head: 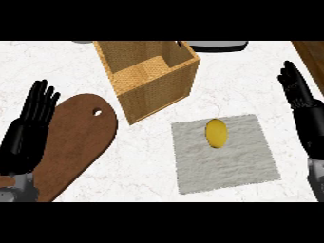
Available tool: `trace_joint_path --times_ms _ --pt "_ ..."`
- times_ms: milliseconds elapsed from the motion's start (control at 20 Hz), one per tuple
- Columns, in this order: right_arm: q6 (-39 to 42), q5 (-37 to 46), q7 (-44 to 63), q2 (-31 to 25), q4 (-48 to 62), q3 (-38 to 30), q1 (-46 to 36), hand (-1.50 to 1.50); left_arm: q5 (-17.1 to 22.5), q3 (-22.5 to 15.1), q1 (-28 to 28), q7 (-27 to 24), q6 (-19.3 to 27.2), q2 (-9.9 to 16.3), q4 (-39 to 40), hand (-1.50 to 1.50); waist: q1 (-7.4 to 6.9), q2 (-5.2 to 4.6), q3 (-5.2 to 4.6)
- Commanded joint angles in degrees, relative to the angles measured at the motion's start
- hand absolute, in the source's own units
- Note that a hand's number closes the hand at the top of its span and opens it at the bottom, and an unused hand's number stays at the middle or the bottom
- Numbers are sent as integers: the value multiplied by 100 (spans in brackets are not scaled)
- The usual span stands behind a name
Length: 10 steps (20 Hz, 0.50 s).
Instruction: Pick the lemon from the placemat and place it in the basket
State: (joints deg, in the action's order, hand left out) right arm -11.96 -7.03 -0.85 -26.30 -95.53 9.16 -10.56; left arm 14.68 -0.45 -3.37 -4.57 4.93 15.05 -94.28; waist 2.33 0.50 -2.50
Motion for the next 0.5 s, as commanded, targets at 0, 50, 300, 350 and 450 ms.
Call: trace_joint_path --times_ms 0,50,300,350,450 --pt "65 -190 -418 219 279 -184 27 150 -112 -179 -14 171 7 -68 107 0 -212 -65 256" --pt "447 -762 -930 382 423 -349 208 150 -301 -140 -132 285 60 114 344 0 -162 -94 272" --pt "1422 -1156 -2670 768 -72 -354 -367 150 -835 -355 31 1001 106 551 927 0 -132 -151 335" --pt "1699 -1705 -2908 1261 20 -270 -233 150 -871 -380 29 1052 81 597 920 0 -214 -161 346" --pt "1454 -1138 -3828 1797 102 92 188 -150 -962 -413 -98 1284 79 682 1005 0 -178 -104 291"
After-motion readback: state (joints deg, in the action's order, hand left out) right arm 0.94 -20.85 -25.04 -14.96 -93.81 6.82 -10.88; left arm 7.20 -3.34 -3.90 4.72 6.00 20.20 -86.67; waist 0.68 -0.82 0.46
